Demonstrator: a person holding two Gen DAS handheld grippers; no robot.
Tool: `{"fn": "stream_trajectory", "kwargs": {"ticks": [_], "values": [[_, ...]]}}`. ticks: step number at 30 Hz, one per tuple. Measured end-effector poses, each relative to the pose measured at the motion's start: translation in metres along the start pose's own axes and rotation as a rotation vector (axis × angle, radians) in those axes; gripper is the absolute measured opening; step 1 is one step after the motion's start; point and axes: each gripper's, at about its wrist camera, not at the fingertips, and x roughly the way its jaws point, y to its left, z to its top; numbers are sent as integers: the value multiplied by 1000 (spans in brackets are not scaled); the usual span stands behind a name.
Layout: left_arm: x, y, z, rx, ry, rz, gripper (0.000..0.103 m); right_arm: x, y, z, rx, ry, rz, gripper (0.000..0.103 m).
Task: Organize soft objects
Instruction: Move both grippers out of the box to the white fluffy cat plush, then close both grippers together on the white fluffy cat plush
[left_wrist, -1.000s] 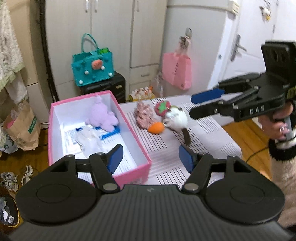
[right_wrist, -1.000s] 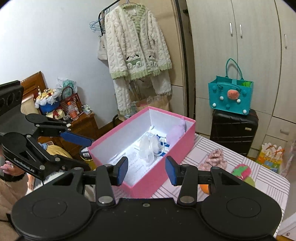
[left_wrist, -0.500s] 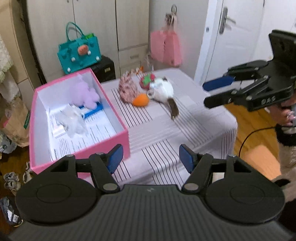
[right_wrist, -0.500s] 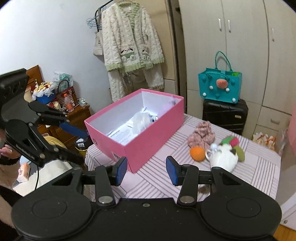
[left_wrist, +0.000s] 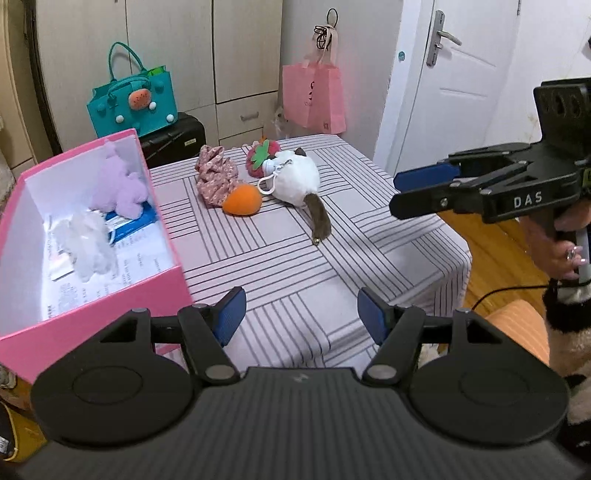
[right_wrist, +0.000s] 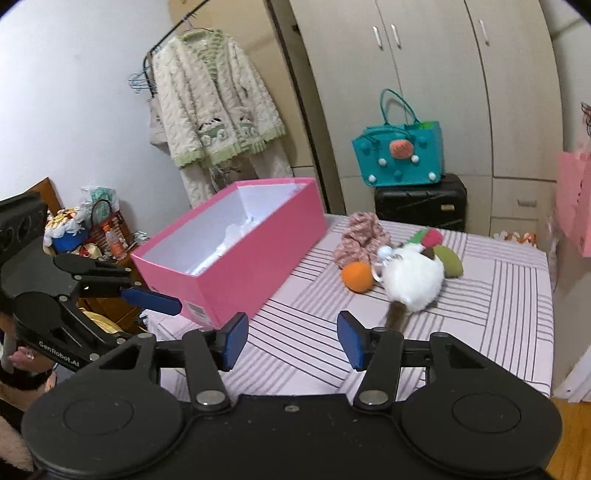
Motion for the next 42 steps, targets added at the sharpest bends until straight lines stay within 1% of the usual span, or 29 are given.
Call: {"fn": "stream_trajectory", "kwargs": {"ticks": [3,6,9,15,19,21,23,25,26,27,29,31,34,39,42], "values": [[18,3,5,-25,-13,-1,66,9,-14,-2,1,6,-25,59],[38,6,9,-41,-13,-3,66,20,-31,-5,24,6,-30,59],[57,10,14,-74,-27,-1,65,31,-43,-8,19,13,-46,59],[90,12,28,-117,-61,-8,64,55,-74,-11,30,44,-84,59],[105,13,42,-161,-102,-34,64,67,-87,-11,-9,47,-84,60],[113,14,49,-178,-120,-30,66,75,-91,-12,-29,54,-78,66],[123,19,58,-207,-126,-58,66,83,-94,-11,-57,60,-84,70],[134,21,68,-228,-139,-61,66,91,-95,-9,-101,64,-91,72],[139,21,74,-228,-152,-62,66,94,-94,-8,-118,67,-92,76],[145,22,79,-235,-163,-61,66,99,-93,-5,-135,68,-95,82],[159,22,89,-247,-173,-36,66,107,-95,-2,-149,59,-101,85],[171,24,95,-254,-183,-12,66,116,-99,1,-150,62,-114,85],[186,29,103,-265,-166,-9,66,125,-105,5,-150,70,-125,85],[207,33,108,-267,-110,30,66,136,-115,7,-149,63,-110,85],[213,34,105,-288,-97,-2,66,143,-120,6,-132,59,-93,85]]}}
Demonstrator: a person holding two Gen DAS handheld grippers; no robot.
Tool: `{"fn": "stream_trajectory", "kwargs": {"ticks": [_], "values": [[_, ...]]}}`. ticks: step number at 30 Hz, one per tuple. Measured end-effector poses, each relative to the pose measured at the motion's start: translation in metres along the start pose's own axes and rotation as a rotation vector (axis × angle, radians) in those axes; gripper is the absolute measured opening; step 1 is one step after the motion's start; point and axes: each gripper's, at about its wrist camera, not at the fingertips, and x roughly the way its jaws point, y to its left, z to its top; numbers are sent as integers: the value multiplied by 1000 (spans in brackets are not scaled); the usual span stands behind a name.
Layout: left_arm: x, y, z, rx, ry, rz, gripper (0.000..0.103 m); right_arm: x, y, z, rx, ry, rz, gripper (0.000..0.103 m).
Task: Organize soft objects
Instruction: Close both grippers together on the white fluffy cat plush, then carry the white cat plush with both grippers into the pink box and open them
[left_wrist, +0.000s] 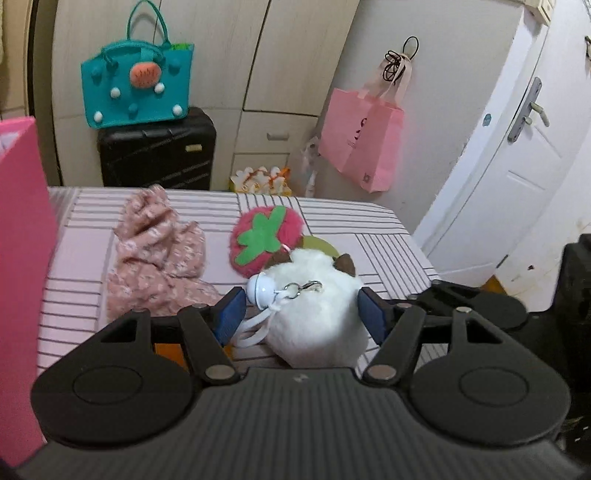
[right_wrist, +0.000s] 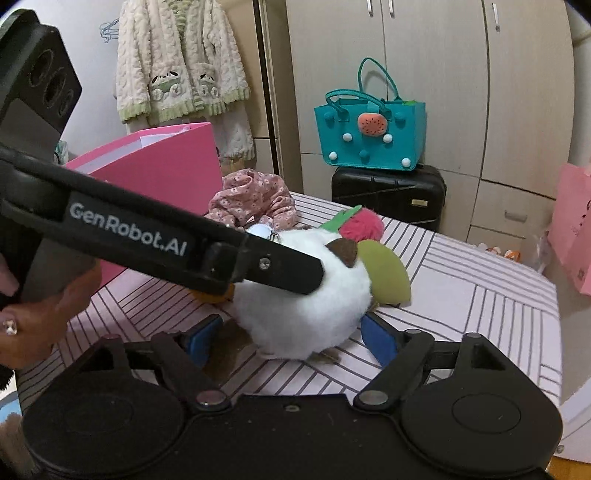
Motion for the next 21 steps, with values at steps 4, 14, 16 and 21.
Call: {"fn": "stream_trajectory", "kwargs": {"ticks": [4,14,16,21], "values": [[5,-12,-7,59,28,6,64,0,-2,-3,36,-35,30,85],[-23,-35,-15,148,27,55,58,-19,15,-8,28,-74,-41,67],[-32,-38,-17,153,26,54,58,-26,21,-9,29,-78,-40,67],[-59,-43,-22,157,41,31,58,-46,35,-6,71,-54,-18,67]]}}
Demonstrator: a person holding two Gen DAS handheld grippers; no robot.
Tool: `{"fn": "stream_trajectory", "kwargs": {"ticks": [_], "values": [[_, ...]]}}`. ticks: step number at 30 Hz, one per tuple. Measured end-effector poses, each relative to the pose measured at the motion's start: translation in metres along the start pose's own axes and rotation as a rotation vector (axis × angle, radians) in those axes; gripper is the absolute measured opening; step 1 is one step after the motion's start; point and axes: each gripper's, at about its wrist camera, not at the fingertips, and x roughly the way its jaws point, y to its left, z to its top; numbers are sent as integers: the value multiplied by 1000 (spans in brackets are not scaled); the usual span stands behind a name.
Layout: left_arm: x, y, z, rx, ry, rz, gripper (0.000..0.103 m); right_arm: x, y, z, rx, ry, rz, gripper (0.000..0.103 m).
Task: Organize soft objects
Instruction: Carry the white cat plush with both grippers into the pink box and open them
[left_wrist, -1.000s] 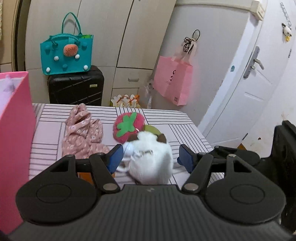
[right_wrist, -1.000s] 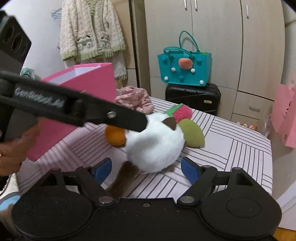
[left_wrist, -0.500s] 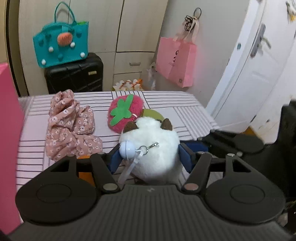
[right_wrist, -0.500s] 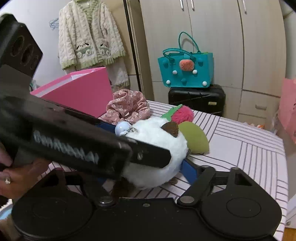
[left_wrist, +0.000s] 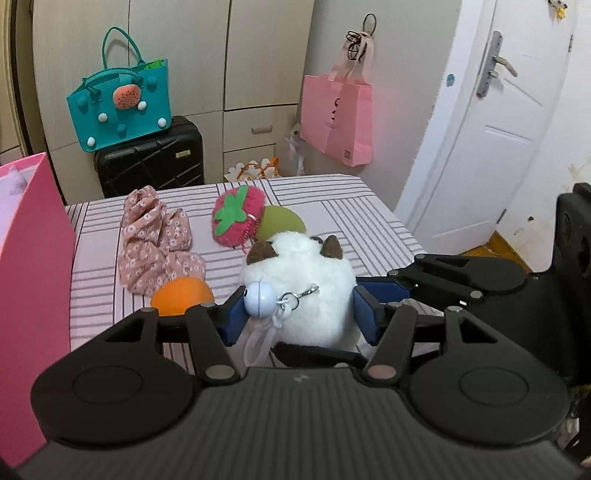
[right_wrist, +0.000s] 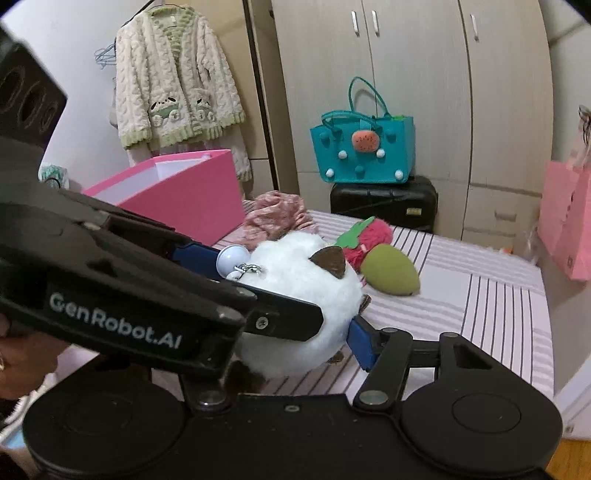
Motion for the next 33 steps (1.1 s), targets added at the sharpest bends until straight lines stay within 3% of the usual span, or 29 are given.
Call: {"fn": "stream_trajectory", "kwargs": {"ticks": [17,33], "values": [[-56,1,-34,-54,126,-90,58,-41,55,-14,93,153,-23,68],[-152,19,-70,-86,168,-100,58,-84,145,-13,-81,197,62,68]]}}
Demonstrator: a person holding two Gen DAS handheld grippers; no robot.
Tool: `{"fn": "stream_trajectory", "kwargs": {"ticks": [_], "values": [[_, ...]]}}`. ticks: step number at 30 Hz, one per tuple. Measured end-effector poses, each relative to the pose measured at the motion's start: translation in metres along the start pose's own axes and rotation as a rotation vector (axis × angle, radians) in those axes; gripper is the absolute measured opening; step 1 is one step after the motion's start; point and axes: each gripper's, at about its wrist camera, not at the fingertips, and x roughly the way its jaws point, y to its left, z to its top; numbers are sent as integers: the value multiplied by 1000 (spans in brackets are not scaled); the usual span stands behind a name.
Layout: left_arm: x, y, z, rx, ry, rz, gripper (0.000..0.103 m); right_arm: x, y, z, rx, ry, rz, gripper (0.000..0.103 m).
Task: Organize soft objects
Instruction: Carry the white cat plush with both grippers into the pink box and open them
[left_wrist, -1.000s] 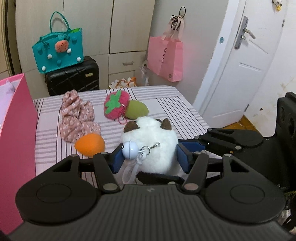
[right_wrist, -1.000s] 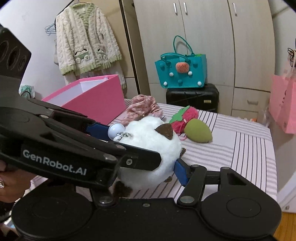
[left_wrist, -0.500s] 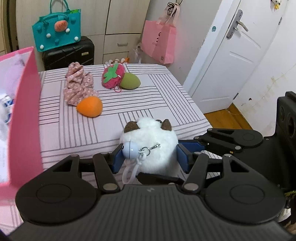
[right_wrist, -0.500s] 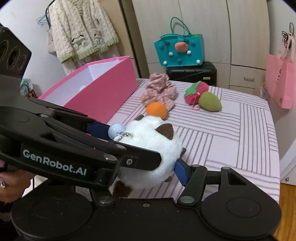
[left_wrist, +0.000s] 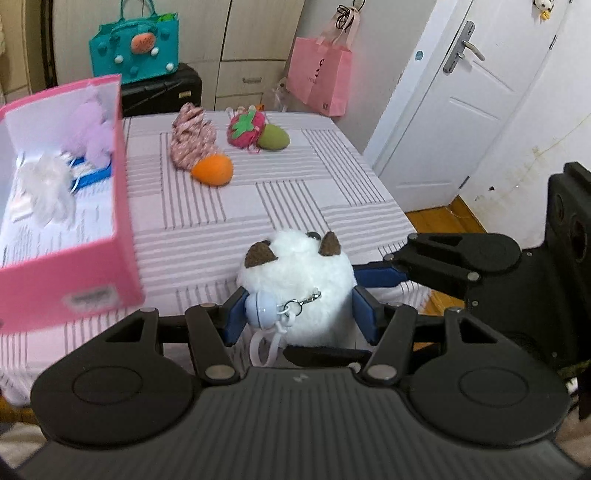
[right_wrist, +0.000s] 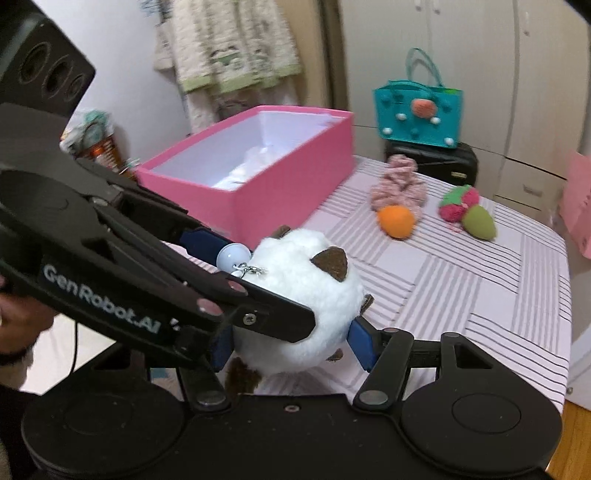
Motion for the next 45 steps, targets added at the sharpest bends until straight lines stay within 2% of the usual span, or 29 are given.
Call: {"fn": "stream_trajectory", "kwargs": {"ticks": [4,10,16,26,30,37,41,45], "values": [[-20,19,-11,-73,49,-30,58,-3,17,4,14,43,86,68],[-50,42,-21,-120,72,-6,58,1,47,15,-11,69,167,68],[-79,59,-16,-111,22,42,58,10,65,44,-42,51,226,68],[-108,105,6,-154,-43,58,58,31,79,99,-89,15,265,68],[-115,121,19,-155,-96,76,59,40,82,119,-105,-13,265,68],[-107,154,51,-149,-207,110,59,69,66,156,-106,-107,259,68],[-87,175,73,-135,-246,146,57,97,49,177,-61,-116,261,68],[-64,197,89,-148,-255,164,57,129,37,194,-35,-88,240,68]]}}
